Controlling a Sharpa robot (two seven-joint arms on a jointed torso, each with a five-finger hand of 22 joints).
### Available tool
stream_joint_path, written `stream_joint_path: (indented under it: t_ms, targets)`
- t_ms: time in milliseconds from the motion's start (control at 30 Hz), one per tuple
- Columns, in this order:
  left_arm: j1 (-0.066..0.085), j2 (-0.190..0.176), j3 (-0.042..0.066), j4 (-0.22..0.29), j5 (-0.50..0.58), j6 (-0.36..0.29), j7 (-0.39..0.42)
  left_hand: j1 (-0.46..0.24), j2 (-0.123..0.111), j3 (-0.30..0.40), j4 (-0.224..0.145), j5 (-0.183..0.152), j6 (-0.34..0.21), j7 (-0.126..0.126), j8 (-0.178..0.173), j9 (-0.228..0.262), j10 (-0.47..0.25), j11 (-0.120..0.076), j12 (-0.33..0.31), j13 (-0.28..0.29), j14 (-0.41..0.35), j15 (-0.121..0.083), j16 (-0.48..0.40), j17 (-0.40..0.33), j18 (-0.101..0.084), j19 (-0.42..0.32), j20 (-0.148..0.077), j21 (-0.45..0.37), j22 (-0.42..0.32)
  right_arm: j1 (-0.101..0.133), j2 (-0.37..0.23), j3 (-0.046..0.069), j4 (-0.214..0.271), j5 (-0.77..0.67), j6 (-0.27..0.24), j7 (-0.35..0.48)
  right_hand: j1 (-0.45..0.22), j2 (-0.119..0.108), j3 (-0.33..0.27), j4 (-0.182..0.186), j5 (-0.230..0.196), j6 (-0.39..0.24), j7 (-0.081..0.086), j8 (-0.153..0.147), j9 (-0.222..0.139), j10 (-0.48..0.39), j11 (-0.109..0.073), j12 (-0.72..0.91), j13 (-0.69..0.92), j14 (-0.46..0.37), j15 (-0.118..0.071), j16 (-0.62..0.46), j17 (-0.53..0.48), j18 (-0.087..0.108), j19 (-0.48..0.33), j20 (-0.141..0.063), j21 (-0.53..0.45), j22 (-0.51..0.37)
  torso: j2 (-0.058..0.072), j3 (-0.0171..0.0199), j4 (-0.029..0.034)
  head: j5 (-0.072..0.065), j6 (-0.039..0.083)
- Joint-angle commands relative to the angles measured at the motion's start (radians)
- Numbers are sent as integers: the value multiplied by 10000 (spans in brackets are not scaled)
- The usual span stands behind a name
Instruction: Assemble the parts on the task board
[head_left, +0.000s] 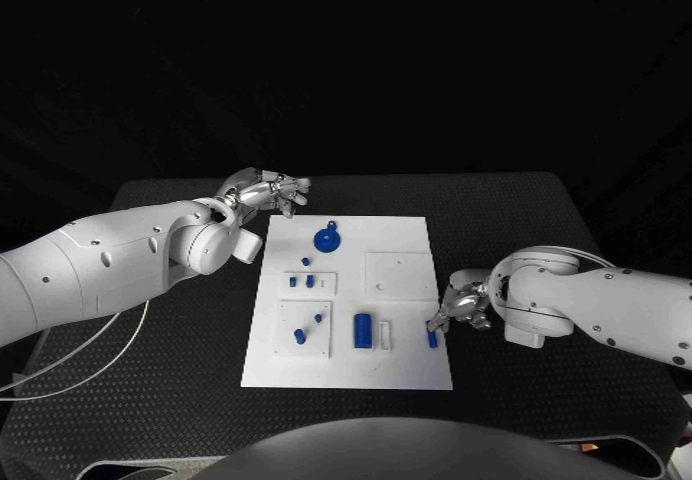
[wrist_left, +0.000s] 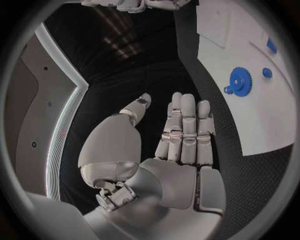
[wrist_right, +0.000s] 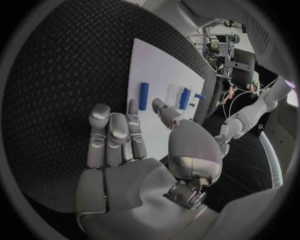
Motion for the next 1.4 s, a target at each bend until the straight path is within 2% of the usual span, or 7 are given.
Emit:
stream_joint_path:
  t_ms: [33,600,800,967,1033,1067,1400]
  targets:
    - [14,11,7,53,-8,156,56,55,-39,-27,30,-27,-32,14,-23,9,-68,-1,-39,-9,-71,-17,-66,15,129,-79,-397,-34,183,-70,55,-9,-26,-316,194,-117,-101,9,-2,67,-69,75,1,54,13,90,-15,73,39,48,-46,60,9,226,91,-13,66,-14,-4,-4,-7,7,-19]
    - [14,-18,8,86,-10,181,46,44,-39,-35,48,-34,-34,14,-24,11,-70,-1,-38,-9,-73,-16,-67,16,128,-80,-396,-34,183,-442,515,-21,-221,-807,67,-81,-172,-109,13,185,-76,86,-12,48,24,106,-29,74,69,45,-64,73,5,226,97,-29,68,-29,0,13,-14,50,-33]
    - [14,-17,8,89,-11,203,33,41,-37,-36,54,-35,-34,14,-24,12,-70,-1,-38,-9,-73,-16,-68,17,128,-80,-396,-35,183,-595,781,-27,-249,-1766,64,-63,-40,-98,92,142,-76,81,-18,42,31,89,-36,57,61,35,-72,68,-10,226,98,-49,72,-34,-6,5,-6,47,-33]
    - [14,-15,8,97,-12,253,-5,38,-36,-38,59,-39,-35,14,-25,13,-71,0,-37,-9,-74,-15,-68,17,127,-81,-396,-35,183,-721,951,-106,-237,-2612,43,-47,171,-131,177,7,-77,60,-11,26,37,28,-30,3,14,17,-72,54,-34,226,91,-64,80,-35,-9,2,-5,39,-33]
    - [14,-18,8,105,-12,255,-6,25,-41,-47,72,-56,-36,16,-25,14,-72,0,-37,-9,-74,-15,-68,18,126,-83,-395,-36,183,-741,999,-164,-233,-2761,9,-48,496,-378,509,6,-94,40,-2,17,51,-34,-17,-75,-63,1,-62,31,-69,226,101,-66,72,-58,-8,1,-3,44,-33]
    - [14,-17,8,106,-12,252,-8,24,-42,-48,73,-58,-36,16,-25,14,-72,0,-36,-9,-74,-15,-68,18,126,-83,-395,-36,183,-743,1011,-176,-226,-2813,8,-48,534,-395,546,10,-93,38,2,17,55,-36,-18,-82,-68,2,-60,32,-71,226,103,-63,73,-61,-9,0,-5,49,-33]
    - [14,-15,8,112,-31,259,-35,23,-53,-55,79,-73,-40,16,-28,14,-76,1,-37,-10,-76,-15,-68,19,127,-86,-395,-37,183,-798,1171,-218,-193,-3492,-204,-31,832,-390,767,-57,-92,19,10,12,81,-66,-9,-134,-106,-21,-47,4,-120,226,104,-47,83,-72,-12,-3,3,49,-33]
